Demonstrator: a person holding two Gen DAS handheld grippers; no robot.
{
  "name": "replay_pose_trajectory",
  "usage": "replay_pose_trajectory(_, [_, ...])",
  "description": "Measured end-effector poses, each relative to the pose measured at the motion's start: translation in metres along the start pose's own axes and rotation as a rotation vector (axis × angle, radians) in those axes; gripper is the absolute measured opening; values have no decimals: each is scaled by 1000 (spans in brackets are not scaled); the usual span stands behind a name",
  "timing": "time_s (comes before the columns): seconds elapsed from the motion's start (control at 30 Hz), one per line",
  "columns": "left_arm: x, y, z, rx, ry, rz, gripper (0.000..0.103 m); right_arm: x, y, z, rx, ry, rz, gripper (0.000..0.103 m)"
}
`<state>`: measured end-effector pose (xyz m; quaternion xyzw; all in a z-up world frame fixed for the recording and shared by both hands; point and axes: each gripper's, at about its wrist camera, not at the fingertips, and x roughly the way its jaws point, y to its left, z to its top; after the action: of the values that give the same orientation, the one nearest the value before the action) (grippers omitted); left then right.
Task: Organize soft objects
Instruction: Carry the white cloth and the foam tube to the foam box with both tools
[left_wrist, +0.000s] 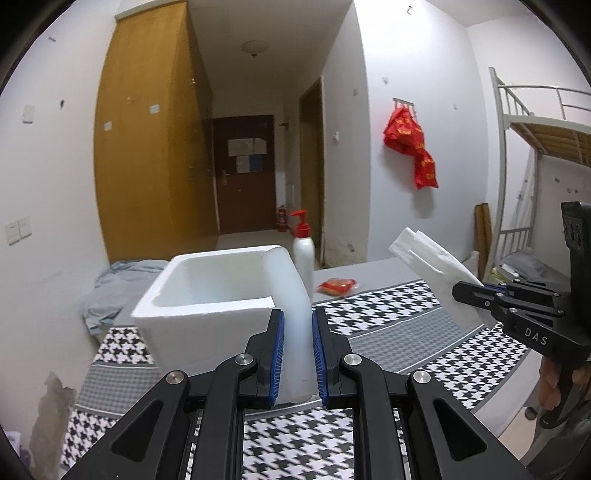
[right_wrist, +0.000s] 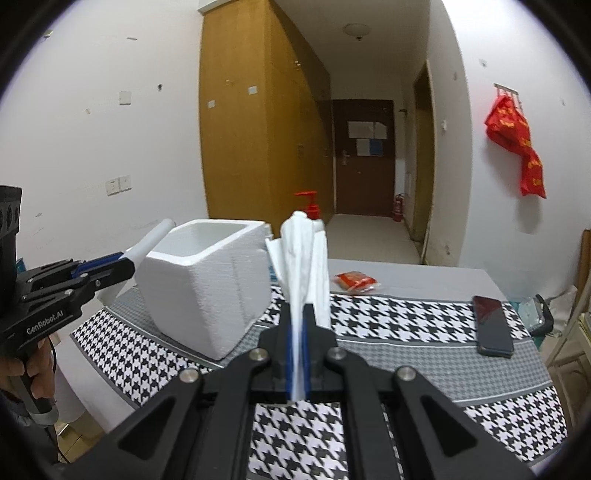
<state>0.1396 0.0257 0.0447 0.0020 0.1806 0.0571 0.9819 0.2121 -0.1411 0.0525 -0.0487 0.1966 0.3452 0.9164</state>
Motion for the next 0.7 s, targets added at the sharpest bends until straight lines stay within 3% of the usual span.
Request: replay_pose_trajectory(0.7, [-17,45,-11,-61,3,111,16,32,41,8,-60,27,92,6])
